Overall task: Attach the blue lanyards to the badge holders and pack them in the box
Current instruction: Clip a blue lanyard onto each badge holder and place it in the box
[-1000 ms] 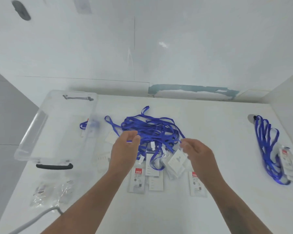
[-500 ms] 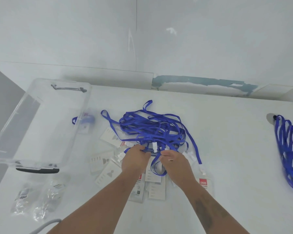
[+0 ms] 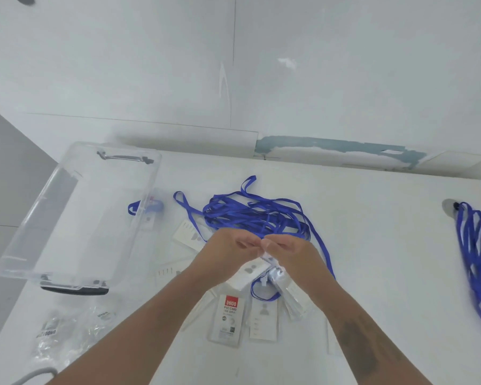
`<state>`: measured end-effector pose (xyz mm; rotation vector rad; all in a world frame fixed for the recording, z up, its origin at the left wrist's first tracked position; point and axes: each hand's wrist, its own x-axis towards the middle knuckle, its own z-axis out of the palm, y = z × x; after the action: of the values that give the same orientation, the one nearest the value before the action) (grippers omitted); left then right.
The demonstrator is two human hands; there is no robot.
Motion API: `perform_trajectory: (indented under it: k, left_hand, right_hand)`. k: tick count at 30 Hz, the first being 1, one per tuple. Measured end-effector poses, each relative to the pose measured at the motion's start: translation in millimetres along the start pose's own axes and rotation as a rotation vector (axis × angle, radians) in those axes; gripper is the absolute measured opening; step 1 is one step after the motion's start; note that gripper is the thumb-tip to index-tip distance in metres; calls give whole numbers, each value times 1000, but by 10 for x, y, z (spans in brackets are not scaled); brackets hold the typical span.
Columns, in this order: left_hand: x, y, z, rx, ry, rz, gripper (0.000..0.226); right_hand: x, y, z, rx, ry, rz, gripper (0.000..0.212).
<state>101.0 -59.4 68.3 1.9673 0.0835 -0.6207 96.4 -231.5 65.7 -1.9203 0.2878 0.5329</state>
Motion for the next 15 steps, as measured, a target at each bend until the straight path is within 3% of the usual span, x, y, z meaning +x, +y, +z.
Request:
perform_trajectory:
  k: [3,7,10,15]
  left_hand:
    - [-79,215,-156,-39,13,60,6]
    - [-136,333,-244,-56,43,30,6]
    - [-174,361,-310,-119,36,-32,14]
    - [-211,322,-460,-360,-47,-170,17]
  right_hand:
    - [-57,-161,-63,121,-122,-1,20]
    - [-160,-214,-136,61,-227,-76,19]
    - [-197,-226,-172,79,-132,-62,11]
    - [-196,-156,-301,358,51,18,11]
